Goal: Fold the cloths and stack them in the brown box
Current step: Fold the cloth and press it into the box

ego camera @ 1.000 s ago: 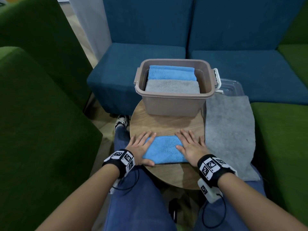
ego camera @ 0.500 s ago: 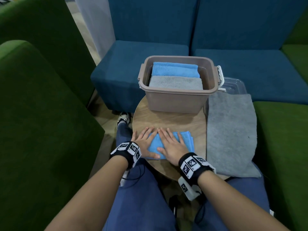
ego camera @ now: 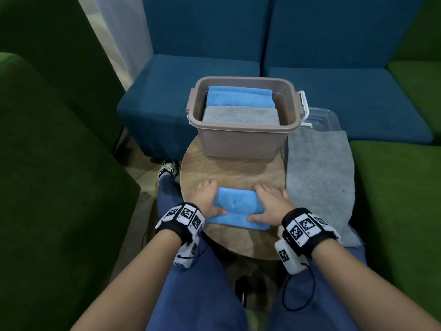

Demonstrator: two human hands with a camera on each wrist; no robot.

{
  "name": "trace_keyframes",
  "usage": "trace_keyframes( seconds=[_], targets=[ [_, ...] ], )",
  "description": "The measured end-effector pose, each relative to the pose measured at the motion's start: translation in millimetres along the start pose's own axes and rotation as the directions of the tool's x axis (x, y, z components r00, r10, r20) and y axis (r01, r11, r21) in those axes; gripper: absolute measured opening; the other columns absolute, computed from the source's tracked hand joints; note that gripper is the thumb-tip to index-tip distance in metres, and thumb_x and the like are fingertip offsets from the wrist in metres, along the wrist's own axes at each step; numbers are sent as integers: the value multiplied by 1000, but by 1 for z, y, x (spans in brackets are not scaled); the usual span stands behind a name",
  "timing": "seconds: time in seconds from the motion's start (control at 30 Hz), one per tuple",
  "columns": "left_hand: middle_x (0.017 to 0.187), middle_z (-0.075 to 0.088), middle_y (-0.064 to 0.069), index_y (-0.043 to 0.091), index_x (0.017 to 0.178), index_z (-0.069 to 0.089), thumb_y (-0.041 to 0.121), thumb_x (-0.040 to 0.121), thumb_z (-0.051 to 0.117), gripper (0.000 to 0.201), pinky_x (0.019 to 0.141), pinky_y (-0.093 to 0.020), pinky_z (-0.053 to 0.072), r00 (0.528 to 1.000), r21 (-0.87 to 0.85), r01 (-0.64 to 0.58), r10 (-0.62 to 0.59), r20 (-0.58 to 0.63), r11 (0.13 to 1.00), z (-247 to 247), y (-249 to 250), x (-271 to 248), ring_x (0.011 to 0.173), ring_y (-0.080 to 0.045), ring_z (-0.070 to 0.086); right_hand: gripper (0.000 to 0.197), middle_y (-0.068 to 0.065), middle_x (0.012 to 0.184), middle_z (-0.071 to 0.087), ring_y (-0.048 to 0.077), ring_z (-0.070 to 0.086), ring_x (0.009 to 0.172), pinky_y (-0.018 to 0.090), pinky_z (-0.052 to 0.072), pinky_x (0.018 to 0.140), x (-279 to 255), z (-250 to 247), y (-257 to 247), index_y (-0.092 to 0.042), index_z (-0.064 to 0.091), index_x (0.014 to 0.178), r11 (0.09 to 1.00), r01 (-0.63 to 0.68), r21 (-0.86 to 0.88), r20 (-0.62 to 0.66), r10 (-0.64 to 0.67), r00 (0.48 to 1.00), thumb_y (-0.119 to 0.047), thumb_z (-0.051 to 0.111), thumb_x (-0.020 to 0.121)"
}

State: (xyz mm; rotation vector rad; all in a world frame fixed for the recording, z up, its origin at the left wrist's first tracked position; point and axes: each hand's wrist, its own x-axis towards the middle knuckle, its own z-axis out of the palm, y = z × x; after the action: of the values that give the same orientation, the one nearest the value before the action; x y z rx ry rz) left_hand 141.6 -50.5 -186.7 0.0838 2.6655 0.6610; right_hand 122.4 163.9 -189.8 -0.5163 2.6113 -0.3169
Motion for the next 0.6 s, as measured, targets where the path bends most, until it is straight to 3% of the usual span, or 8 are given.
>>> trace_keyframes(
  seconds=[0.07,0.1,0.2,0.27,0.33,0.4,0.53,0.6],
  targets=[
    [97,54,-1,20,95,43,4,70,77,45,72,-29,43,990,-133,-141,143,1,981,-16,27,0,91,-21,53,71,-4,125,51,17,47,121,44,33,101,-1,-16,-6,-25,39,121,990,71,120,-43,-66,997,-50,79,68],
    [93,58,0,22,91,44,-2,67,75,47,69,-30,46,974,-165,-224,224,-19,961,-27,39,1,86,-19,56,69,-5,119,56,17,53,114,43,39,96,-3,-26,-7,-26,40,120,961,116,252,-51,-107,993,-46,81,68],
    [99,62,3,23,101,54,-5,64,73,50,78,-27,49,906,-203,-417,387,-173,886,-65,62,7,91,-15,60,49,-2,99,62,19,61,91,44,49,82,-15,-60,-4,-18,51,110,860,276,429,-189,-213,958,-41,76,74],
    [107,59,2,19,116,53,-1,68,72,55,86,-24,46,852,-294,-491,380,-361,820,-90,72,18,97,-14,57,45,0,98,63,20,61,90,38,48,81,-22,-87,2,-12,55,112,838,340,427,-341,-199,919,-37,72,79],
    [108,54,-2,12,122,50,7,75,71,52,89,-27,44,759,-282,-526,293,-582,802,-109,81,39,95,-14,53,44,1,104,64,18,60,94,32,45,81,-24,-120,6,-8,54,118,835,351,423,-494,-112,862,-27,70,82],
    [113,54,-7,9,123,50,19,83,64,43,92,-40,44,698,-129,-436,244,-674,890,-123,92,65,101,-21,53,40,0,100,61,17,57,90,31,43,76,-22,-155,5,-9,53,116,836,299,460,-629,69,775,-22,64,79],
    [156,26,-8,21,149,30,53,98,35,61,112,-49,24,947,238,-110,174,-270,965,-117,110,101,142,-26,28,58,4,114,60,33,58,101,32,44,80,-1,-212,4,-11,36,133,829,210,519,-771,348,534,-14,58,80],
    [162,8,0,33,152,20,63,96,17,64,114,-60,14,981,312,-60,114,-156,948,-108,111,103,149,-24,9,76,8,130,55,37,58,103,39,48,85,13,-223,4,-17,21,147,876,196,440,-825,309,474,-11,57,80]
  ],
)
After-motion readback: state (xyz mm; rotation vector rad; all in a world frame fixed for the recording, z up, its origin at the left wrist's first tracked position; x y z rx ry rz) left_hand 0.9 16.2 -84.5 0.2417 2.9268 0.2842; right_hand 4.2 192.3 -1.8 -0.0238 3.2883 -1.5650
